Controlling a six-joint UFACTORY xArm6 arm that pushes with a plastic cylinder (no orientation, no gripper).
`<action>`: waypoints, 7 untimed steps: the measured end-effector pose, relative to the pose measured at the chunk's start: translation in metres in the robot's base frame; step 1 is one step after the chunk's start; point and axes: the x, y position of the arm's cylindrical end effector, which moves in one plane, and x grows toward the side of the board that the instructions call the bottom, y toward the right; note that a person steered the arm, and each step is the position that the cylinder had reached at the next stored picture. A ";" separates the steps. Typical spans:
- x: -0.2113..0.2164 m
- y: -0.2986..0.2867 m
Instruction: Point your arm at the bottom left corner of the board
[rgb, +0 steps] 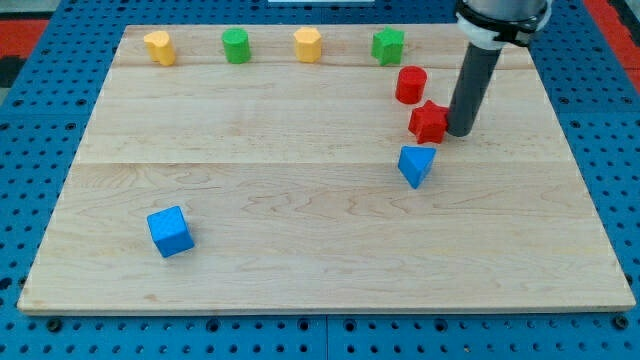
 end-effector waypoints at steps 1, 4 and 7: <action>-0.006 -0.008; 0.172 0.045; 0.225 -0.128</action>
